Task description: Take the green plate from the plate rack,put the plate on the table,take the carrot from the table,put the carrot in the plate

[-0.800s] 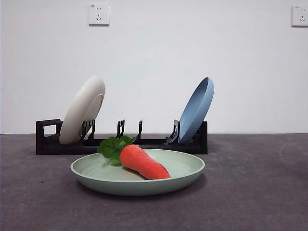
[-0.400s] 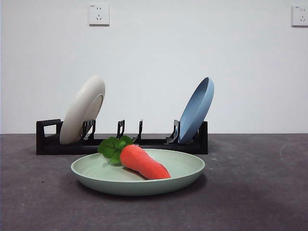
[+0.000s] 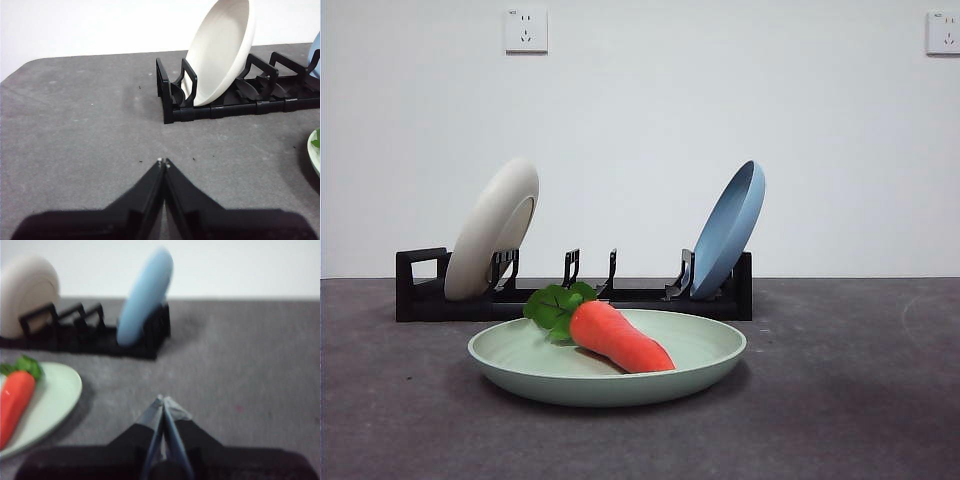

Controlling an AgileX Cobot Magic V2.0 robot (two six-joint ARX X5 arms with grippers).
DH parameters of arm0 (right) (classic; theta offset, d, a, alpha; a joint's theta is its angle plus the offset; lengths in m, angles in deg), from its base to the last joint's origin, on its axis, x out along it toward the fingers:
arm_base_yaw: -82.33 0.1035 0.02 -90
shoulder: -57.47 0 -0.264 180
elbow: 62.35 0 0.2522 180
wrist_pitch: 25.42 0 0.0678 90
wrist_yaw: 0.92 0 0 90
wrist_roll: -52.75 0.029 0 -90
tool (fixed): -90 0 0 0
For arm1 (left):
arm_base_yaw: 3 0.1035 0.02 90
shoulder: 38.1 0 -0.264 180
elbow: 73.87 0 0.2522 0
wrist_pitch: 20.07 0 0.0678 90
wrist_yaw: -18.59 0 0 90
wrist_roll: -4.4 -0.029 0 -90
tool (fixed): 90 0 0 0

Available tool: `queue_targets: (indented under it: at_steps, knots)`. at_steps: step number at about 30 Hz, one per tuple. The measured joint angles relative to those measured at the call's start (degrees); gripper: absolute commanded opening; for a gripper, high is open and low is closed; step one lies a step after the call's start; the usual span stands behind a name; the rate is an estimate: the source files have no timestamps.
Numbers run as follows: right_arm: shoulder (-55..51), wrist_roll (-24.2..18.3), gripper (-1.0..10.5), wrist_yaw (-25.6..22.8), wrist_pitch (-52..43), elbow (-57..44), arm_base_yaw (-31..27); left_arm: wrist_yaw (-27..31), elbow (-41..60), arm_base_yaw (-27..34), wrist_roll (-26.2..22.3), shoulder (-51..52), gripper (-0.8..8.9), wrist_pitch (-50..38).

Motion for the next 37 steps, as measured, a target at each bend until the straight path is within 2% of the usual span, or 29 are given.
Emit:
queue_targets:
  at_steps: [37]
  knots:
    - [0.9, 1.9, 0.0, -0.8, 0.5, 0.1, 0.0, 0.0, 0.0, 0.0, 0.0, 0.0, -0.03, 0.0]
